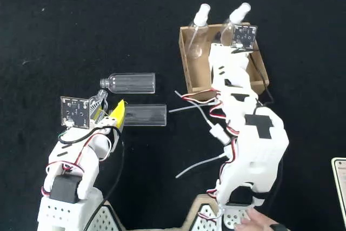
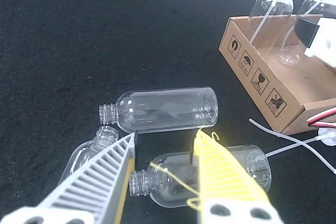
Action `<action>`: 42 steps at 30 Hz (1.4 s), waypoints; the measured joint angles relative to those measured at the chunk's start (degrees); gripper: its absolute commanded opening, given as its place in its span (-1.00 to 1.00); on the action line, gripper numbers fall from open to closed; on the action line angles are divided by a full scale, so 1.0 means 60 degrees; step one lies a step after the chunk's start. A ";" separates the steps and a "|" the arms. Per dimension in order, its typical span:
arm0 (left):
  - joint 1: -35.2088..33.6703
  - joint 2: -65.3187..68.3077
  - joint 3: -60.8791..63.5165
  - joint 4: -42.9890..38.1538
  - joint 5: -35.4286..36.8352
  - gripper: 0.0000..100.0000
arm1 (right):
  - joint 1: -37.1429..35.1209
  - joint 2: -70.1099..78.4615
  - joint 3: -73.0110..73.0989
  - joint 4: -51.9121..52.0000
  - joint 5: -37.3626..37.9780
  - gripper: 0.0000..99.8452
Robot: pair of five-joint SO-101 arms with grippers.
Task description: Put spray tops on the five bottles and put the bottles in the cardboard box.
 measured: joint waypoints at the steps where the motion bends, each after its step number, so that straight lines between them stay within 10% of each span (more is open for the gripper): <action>1: 0.0000 0.0000 0.0000 0.0000 0.0000 -0.65 | 0.0000 0.0000 0.0000 0.0000 0.0000 -0.53; 10: 0.0000 0.0000 0.0000 0.0000 0.0000 -0.65 | 0.0015 0.0000 0.0000 0.0000 0.0000 -0.21; 30: 0.0000 0.0000 0.0000 0.0000 0.0000 -0.64 | -0.0029 -0.1714 0.1099 0.0029 0.0000 -0.20; 42: 0.0000 0.0000 0.0000 0.0000 0.0000 -0.64 | -0.0029 -0.4176 0.1187 0.4879 0.0000 -0.20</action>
